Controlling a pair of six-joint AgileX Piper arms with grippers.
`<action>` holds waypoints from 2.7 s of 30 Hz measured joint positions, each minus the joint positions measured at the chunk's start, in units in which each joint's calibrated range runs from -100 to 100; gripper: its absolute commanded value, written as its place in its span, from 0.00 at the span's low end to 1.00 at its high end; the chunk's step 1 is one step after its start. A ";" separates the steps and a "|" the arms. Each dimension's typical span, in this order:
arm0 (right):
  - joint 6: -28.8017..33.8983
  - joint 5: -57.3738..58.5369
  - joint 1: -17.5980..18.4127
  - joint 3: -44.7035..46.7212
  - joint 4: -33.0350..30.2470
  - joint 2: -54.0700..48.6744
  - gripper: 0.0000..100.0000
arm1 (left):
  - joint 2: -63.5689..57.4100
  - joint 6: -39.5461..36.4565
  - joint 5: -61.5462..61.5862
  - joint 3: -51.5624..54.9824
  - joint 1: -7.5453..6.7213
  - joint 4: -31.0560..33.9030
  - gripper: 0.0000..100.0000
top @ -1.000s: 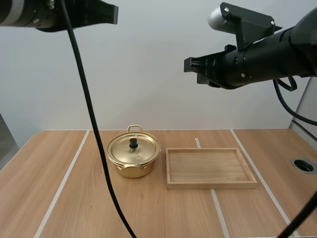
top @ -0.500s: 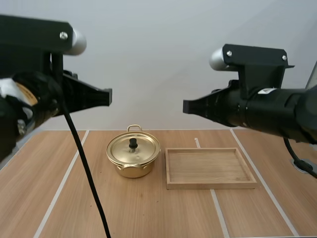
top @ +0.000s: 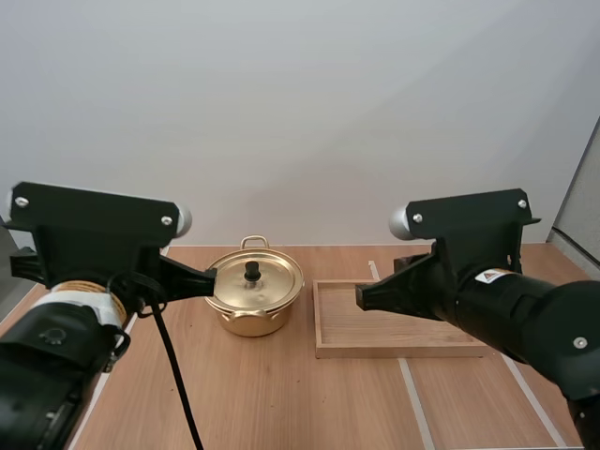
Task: Open the pot, put the grape inside, and close it
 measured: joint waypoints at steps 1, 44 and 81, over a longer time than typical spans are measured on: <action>-0.09 -1.54 0.00 1.18 -0.08 0.00 0.00 | 0.00 -1.19 -2.01 1.87 0.28 0.71 0.00; -6.01 -19.53 0.00 18.14 -3.58 0.00 0.00 | 0.00 -9.16 -15.52 20.83 2.47 1.16 0.00; -4.00 -29.24 4.89 24.56 -9.89 -19.03 0.00 | -14.82 -9.16 -20.52 20.93 6.49 0.21 0.00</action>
